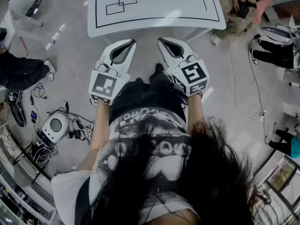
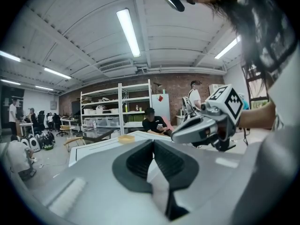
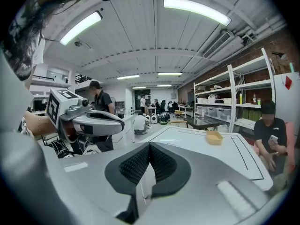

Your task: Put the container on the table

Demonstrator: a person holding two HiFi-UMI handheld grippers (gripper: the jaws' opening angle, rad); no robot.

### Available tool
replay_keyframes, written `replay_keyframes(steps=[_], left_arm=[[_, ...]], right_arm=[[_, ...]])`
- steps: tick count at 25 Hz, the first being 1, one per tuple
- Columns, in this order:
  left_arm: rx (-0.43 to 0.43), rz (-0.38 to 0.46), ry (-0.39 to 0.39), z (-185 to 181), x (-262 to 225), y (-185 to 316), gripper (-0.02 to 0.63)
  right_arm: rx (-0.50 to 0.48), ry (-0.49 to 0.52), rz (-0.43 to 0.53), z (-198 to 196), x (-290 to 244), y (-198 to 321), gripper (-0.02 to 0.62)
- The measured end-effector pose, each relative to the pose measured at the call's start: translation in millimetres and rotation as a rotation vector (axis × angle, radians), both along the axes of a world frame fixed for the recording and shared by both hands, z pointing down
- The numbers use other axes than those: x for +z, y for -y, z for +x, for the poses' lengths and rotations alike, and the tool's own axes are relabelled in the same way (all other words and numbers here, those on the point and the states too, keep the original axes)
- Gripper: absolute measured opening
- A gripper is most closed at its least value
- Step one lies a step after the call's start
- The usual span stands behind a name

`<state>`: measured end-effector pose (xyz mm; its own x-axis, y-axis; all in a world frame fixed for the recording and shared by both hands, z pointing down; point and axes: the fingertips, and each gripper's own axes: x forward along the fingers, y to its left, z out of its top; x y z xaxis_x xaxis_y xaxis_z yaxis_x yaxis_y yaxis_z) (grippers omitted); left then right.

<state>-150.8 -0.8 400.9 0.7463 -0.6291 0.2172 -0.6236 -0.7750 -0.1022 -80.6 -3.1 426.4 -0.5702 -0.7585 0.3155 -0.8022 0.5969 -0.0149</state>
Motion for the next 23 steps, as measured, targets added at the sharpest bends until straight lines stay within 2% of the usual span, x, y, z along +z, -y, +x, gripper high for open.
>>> replay_keyframes(steps=[23], left_arm=[[0.023, 0.016, -0.021, 6, -2, -25, 0.0]], right_arm=[[0.054, -0.054, 0.013, 24, 0, -19, 0.0]])
